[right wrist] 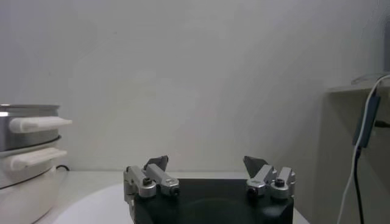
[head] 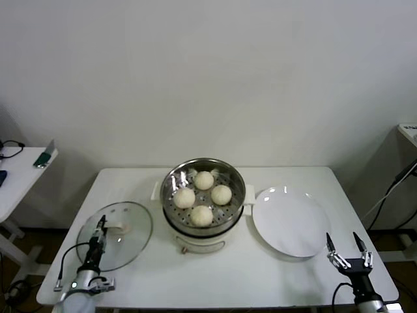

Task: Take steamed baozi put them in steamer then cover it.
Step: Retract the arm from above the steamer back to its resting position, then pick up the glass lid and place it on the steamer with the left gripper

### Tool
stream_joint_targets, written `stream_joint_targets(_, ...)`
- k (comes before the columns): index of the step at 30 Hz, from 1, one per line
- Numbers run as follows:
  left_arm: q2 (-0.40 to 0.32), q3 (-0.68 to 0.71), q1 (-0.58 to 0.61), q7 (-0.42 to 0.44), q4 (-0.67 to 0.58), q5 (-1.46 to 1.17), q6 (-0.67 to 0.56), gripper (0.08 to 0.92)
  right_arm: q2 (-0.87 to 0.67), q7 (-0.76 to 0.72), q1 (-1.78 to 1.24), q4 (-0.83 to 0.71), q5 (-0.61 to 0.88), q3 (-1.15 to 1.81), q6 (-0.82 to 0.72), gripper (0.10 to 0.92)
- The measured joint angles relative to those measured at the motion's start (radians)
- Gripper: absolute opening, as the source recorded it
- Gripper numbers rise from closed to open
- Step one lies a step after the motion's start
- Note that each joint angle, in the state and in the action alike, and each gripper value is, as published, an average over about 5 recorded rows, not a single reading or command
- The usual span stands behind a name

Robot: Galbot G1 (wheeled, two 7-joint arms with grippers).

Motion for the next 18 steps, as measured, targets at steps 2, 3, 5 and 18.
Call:
stream_joint_targets(2, -0.002, -0.001, -0.006, 0.000, 0.002, 0.000, -0.002, 0.325, 0.002, 0.000, 0.000, 0.000, 0.001, 0.001, 0.000, 0.823)
stream_joint_targets(3, -0.002, -0.001, -0.009, 0.000, 0.002, 0.000, -0.003, 0.299, 0.002, 0.000, -0.001, 0.000, 0.001, 0.001, 0.000, 0.823)
stream_joint_targets(5, -0.002, -0.002, -0.013, 0.000, 0.003, -0.001, -0.005, 0.238, 0.004, 0.001, -0.001, 0.000, 0.002, 0.003, 0.000, 0.823)
stream_joint_targets(18, 0.037, -0.011, 0.022, 0.052, -0.106, -0.088, 0.025, 0.142, 0.007, 0.003, -0.003, -0.006, 0.000, 0.007, -0.005, 0.823)
